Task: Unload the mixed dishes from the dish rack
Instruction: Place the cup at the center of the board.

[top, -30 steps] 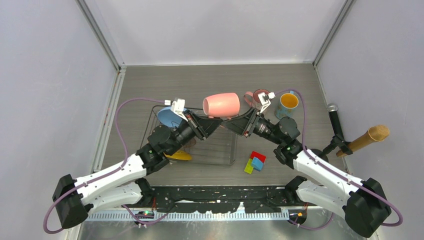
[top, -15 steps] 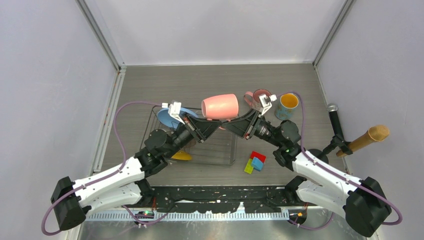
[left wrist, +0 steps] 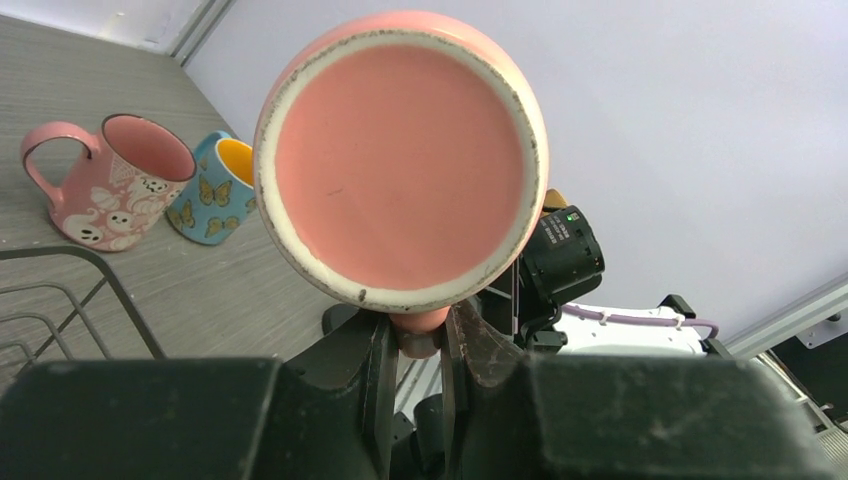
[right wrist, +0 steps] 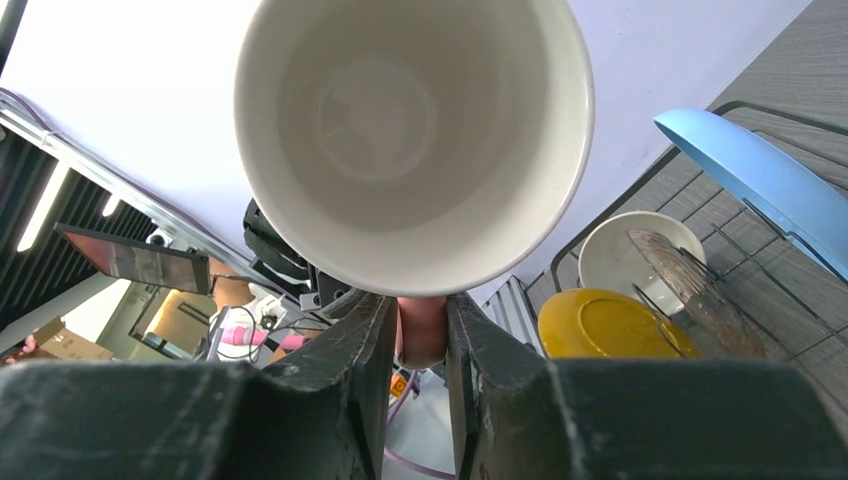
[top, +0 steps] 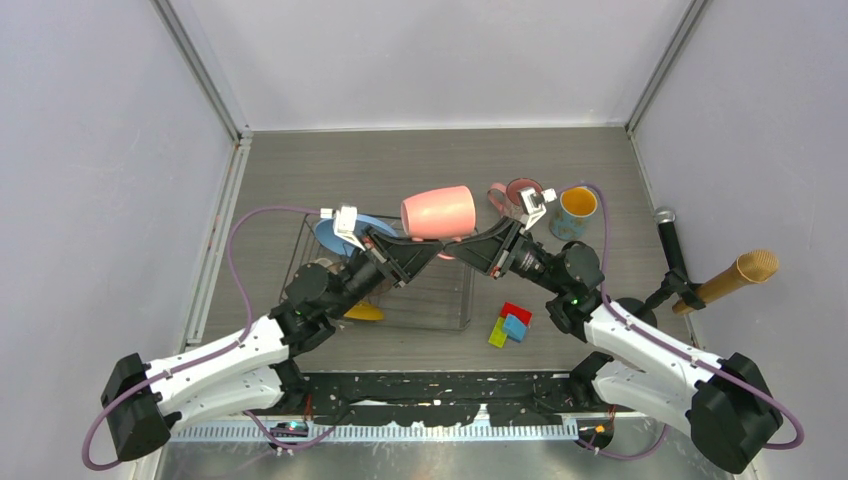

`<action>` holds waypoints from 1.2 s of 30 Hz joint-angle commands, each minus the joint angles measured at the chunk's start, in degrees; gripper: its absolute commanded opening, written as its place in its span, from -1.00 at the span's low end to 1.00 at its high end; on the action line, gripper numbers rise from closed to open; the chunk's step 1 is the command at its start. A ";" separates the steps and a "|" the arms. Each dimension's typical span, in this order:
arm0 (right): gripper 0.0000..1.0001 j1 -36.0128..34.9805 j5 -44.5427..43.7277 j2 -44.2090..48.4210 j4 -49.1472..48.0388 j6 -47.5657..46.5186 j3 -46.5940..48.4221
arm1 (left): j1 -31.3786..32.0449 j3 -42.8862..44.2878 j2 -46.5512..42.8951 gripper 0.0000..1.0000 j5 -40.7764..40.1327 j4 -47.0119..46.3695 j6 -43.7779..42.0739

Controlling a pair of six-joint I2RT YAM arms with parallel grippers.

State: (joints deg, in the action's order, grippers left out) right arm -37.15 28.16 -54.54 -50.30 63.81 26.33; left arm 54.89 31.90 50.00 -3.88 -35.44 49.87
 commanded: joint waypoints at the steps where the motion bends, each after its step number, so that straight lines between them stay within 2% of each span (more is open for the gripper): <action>1: -0.94 -0.47 0.36 0.91 -10.21 1.56 1.28 | -0.40 -0.19 -0.81 -1.00 -2.63 -3.45 -1.44; 5: -0.99 -0.43 -0.20 1.20 -9.95 1.36 1.38 | -0.40 -0.22 -0.53 -1.00 -2.67 -2.74 -1.16; 8: -0.99 -0.47 -0.58 1.94 -5.67 -0.56 2.24 | -0.40 0.49 -1.22 -0.96 -3.81 0.84 -0.72; 11: -0.99 -0.47 -1.78 3.08 -3.72 -2.48 2.25 | -0.40 1.50 -2.64 -0.23 -5.52 5.68 -1.24; 15: -0.99 -0.47 -3.65 4.76 -1.71 -4.19 2.25 | -0.40 1.22 -4.06 0.54 -6.72 7.47 -1.61; 21: -1.00 -0.47 -4.51 4.87 0.27 -5.29 3.29 | -0.40 2.02 -4.71 0.97 -6.99 10.58 -2.26; 26: -0.99 -0.47 -6.39 5.83 6.35 -9.07 4.92 | -0.40 2.53 -5.60 0.99 -6.97 13.10 -2.81; 36: -1.00 -0.47 -15.28 14.03 28.82 -22.40 11.08 | -0.40 3.02 -10.35 0.99 -11.51 22.82 -5.28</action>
State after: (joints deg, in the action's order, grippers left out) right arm -37.41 18.90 -45.32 -24.12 48.88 30.85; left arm 54.72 31.97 41.85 -11.92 -16.16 47.13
